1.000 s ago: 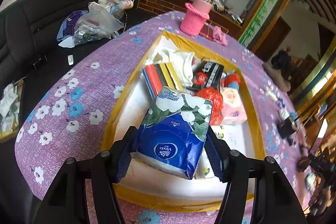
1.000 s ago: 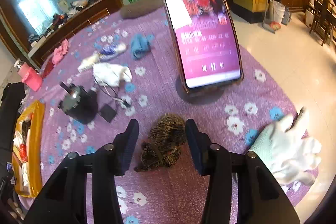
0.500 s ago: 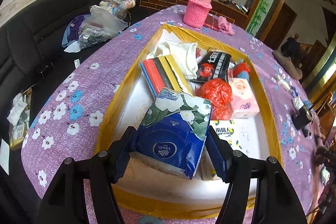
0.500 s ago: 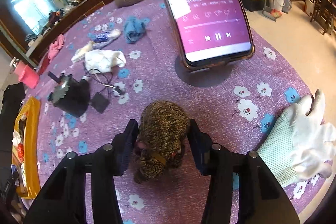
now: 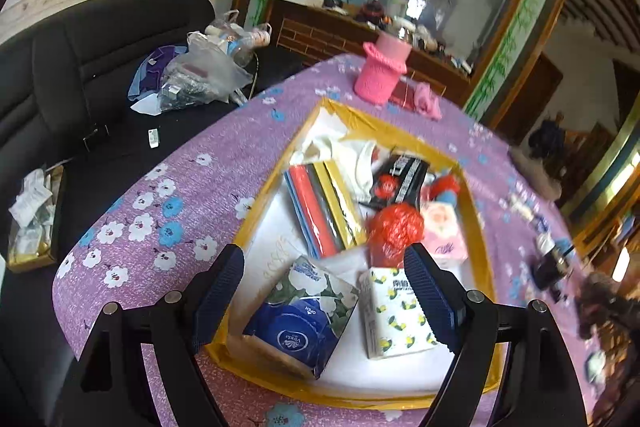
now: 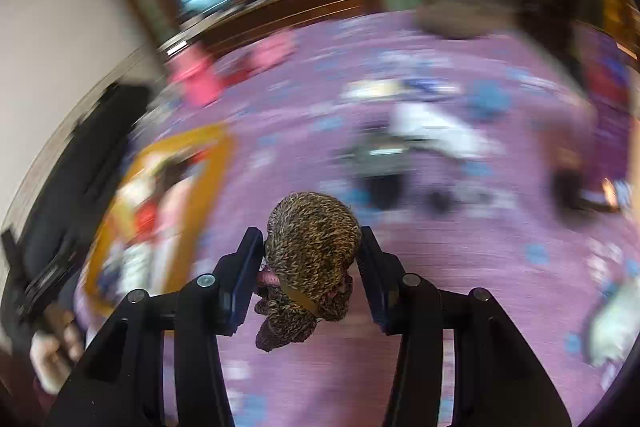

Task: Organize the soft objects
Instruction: 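Carry the Vinda pack into the box and open left tool while right tool carries the brown toy, then lower the brown knitted toy into the box and open the right tool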

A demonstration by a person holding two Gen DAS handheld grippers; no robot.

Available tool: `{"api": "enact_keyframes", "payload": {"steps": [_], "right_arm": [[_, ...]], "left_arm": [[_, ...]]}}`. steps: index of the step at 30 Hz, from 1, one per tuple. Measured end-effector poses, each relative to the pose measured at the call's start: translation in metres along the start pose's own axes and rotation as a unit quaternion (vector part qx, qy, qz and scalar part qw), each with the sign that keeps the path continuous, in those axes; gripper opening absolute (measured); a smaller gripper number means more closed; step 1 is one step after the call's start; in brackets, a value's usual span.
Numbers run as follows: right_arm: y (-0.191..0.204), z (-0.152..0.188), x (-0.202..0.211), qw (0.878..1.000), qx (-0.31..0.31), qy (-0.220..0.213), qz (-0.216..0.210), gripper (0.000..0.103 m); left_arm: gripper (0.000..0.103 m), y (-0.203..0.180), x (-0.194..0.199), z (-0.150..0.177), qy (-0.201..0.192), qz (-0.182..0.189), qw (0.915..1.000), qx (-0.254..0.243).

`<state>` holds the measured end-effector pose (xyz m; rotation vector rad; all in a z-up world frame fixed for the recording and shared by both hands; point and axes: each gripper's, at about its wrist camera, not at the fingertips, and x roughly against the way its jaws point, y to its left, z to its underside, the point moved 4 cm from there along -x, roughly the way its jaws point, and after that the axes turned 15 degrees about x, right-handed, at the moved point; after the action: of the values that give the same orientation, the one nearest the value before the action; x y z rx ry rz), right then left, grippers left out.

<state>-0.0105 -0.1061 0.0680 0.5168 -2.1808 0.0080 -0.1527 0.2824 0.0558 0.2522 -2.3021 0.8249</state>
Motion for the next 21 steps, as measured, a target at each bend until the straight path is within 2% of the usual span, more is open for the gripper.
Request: {"api": "enact_keyframes", "payload": {"steps": [3, 7, 12, 15, 19, 21], "right_arm": [[0.06, -0.018, -0.027, 0.996, 0.056, 0.018, -0.061, 0.046], [0.121, -0.031, -0.057, 0.987, 0.115, 0.042, -0.102, 0.046], [0.171, -0.026, -0.105, 0.975, 0.175, 0.099, -0.09, 0.046], [0.181, -0.018, -0.127, 0.97, 0.194, 0.13, -0.072, 0.047], [0.182, -0.016, -0.138, 0.968, 0.204, 0.142, -0.045, 0.048], [0.182, -0.017, -0.139, 0.968, 0.202, 0.144, -0.047, 0.048]], "left_arm": [[0.083, 0.009, 0.012, -0.002, -0.011, 0.01, 0.9998, 0.014], [0.083, 0.021, 0.024, -0.006, -0.023, 0.017, 0.9993, 0.023], [0.083, 0.037, 0.03, -0.01, -0.029, 0.018, 0.9988, 0.034], [0.083, 0.047, 0.028, -0.014, -0.028, 0.015, 0.9985, 0.044], [0.083, 0.057, 0.027, -0.018, -0.029, 0.015, 0.9981, 0.053], [0.083, 0.059, 0.025, -0.02, -0.028, 0.015, 0.9981, 0.054]]}}
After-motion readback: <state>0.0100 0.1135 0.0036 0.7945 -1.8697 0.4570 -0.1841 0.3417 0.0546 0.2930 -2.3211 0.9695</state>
